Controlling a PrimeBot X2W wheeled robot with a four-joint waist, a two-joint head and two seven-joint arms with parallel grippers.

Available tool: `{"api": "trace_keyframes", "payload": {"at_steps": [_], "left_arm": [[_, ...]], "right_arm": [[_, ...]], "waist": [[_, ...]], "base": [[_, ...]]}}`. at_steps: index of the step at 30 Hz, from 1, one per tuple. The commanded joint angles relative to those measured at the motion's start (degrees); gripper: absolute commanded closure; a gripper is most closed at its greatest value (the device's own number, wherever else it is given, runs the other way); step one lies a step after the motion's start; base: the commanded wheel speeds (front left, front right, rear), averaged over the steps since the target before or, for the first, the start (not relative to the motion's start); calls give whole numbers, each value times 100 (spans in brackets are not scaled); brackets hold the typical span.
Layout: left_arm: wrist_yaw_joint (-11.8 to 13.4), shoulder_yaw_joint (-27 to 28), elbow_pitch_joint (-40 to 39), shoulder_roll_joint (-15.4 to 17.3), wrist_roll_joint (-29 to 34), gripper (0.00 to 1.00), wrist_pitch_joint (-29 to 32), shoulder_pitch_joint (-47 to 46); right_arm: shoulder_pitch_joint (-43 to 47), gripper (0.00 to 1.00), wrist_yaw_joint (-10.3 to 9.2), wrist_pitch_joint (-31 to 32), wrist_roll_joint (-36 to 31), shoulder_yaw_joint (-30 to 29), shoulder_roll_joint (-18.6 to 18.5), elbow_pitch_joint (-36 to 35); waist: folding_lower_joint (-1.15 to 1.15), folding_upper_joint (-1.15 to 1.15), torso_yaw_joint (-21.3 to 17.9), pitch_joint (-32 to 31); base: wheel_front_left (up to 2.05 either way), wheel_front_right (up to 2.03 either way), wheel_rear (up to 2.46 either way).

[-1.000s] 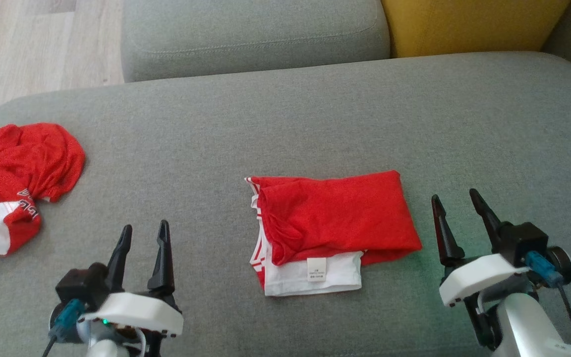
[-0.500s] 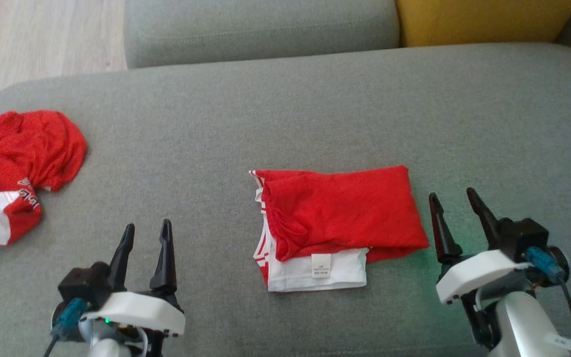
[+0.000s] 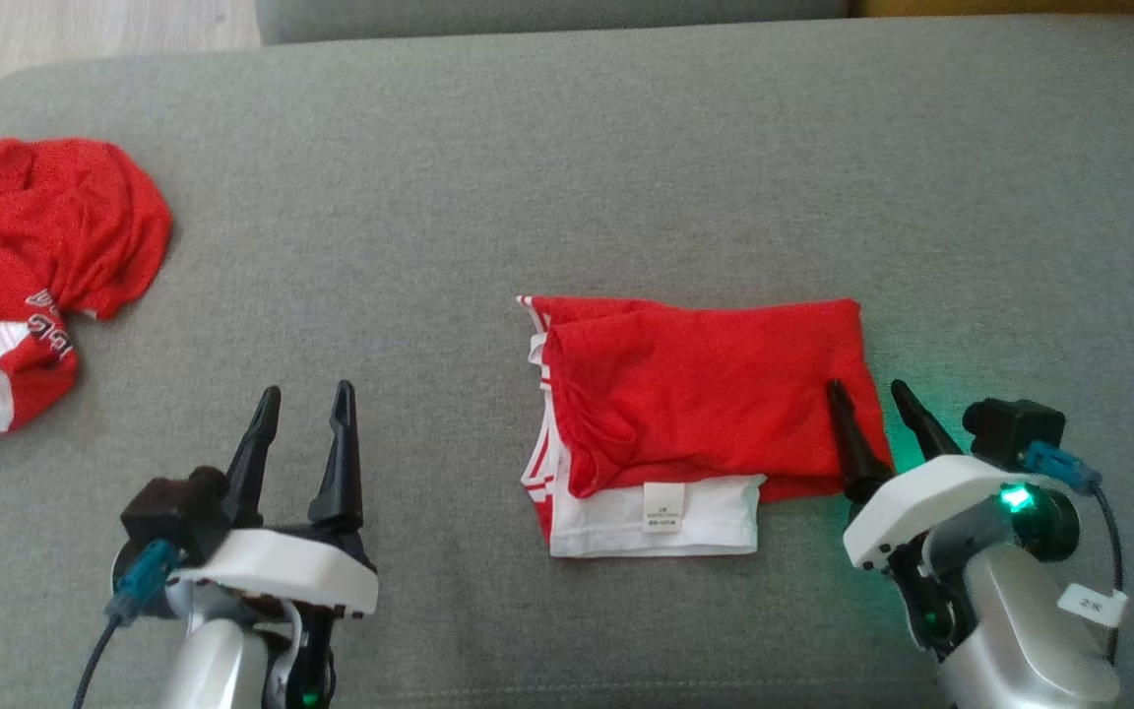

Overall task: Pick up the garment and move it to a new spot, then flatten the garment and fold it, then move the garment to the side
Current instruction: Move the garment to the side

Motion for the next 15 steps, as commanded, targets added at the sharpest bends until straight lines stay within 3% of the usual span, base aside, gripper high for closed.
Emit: {"api": "trace_keyframes", "payload": {"at_steps": [1, 6, 7, 8, 12, 15], "left_arm": [[-30, 161, -158, 44, 17, 0, -70, -266], [-59, 199, -131, 43, 40, 0, -70, -349], [-61, 212, -127, 43, 43, 0, -70, -349], [-60, 226, -124, 43, 45, 0, -70, -344], [-48, 249, -121, 43, 40, 0, -70, -327], [-47, 249, -144, 43, 31, 0, -70, -319]], "right_arm": [[-211, 0, 20, -58, 40, 164, 15, -42], [-476, 0, 20, -41, 205, 434, 15, 466], [-530, 61, 20, -65, 142, 519, 15, 533], [-589, 100, 20, -122, 25, 587, 15, 578], [-863, 100, 20, -450, -841, 654, -15, 556], [-1092, 100, 20, -584, -1391, 712, -249, 368]], "waist": [[0, 0, 55, 75], [0, 0, 91, 167], [0, 0, 83, 169], [0, 0, 71, 167], [0, 0, -23, 123], [0, 0, -132, 93]], "base": [[0, 0, 0], [0, 0, 0], [0, 0, 0], [0, 0, 0], [0, 0, 0], [0, 0, 0]]}}
